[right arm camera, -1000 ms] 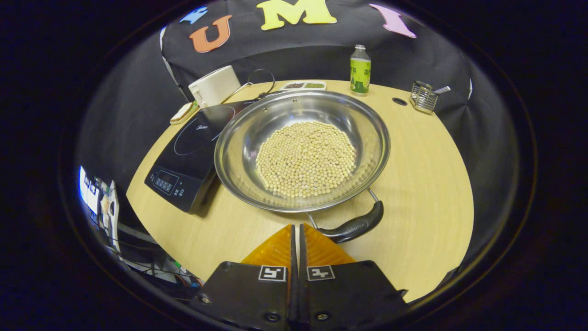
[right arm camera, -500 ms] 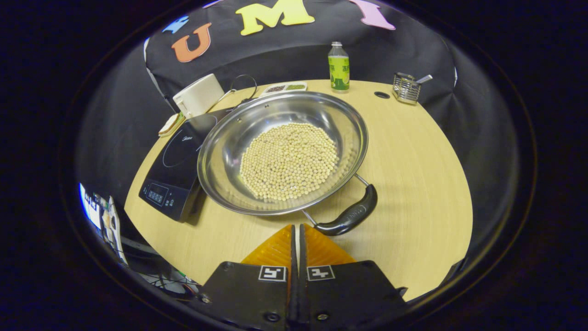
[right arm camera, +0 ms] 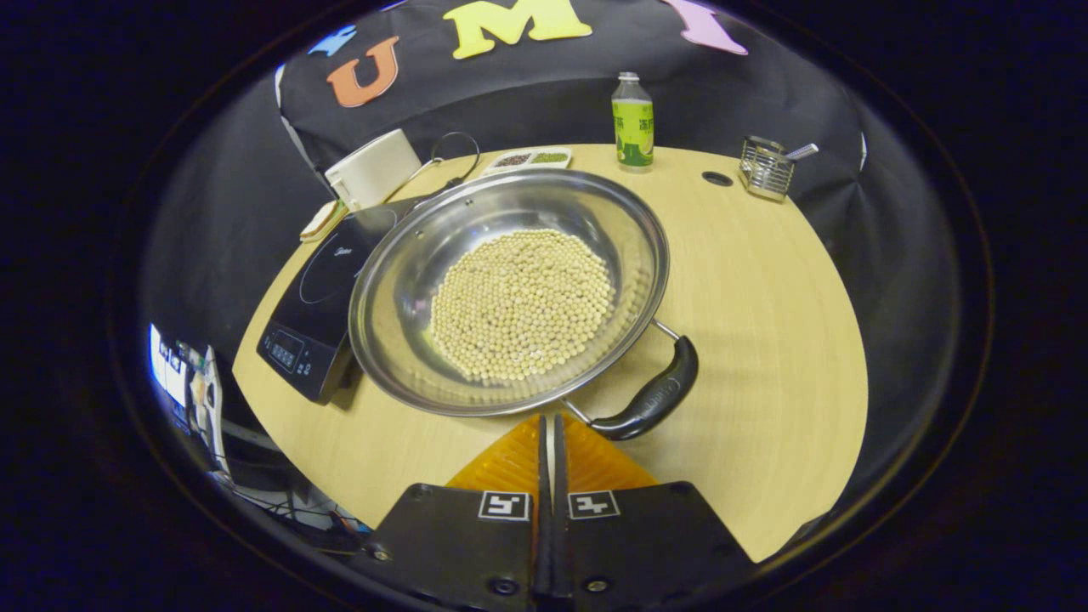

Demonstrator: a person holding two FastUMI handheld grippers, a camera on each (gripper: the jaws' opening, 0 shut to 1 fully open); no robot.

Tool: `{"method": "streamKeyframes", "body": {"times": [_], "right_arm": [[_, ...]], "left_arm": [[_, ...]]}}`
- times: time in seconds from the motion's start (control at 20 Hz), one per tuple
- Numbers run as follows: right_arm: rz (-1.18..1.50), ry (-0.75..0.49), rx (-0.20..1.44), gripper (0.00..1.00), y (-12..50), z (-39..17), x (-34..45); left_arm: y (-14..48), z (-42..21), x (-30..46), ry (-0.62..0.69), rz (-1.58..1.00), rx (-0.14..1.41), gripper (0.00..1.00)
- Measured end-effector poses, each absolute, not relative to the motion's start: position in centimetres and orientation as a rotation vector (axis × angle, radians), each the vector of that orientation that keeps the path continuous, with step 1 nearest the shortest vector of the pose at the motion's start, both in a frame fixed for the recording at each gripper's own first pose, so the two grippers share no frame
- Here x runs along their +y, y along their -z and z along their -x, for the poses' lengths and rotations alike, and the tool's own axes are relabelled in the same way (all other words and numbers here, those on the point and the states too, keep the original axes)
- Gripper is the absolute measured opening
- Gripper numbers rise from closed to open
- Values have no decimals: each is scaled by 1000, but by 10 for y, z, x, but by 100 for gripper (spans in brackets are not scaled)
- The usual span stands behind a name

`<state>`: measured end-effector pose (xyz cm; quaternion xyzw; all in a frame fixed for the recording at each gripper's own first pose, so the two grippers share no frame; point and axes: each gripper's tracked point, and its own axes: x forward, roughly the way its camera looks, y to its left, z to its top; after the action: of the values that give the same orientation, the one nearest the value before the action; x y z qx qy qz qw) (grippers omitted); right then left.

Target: First push the handle of the pot to place it horizontally, then grasp the pot with both hands and set it on the induction cooktop.

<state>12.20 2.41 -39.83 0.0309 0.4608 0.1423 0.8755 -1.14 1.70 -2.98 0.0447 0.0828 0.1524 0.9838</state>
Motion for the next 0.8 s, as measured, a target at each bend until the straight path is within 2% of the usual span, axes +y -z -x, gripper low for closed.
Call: {"method": "streamKeyframes", "body": {"times": [0.1, 0.15, 0.8], "right_arm": [[-59, -315, 965, 0, 397, -128, 16], [-53, -322, 967, 4, 397, -131, 12], [19, -397, 990, 4, 398, -162, -25]], "left_arm": [[28, 10, 12, -327, -91, 167, 96], [27, 9, 9, -333, -93, 167, 96], [34, 2, -23, -433, -73, 174, 96]]}}
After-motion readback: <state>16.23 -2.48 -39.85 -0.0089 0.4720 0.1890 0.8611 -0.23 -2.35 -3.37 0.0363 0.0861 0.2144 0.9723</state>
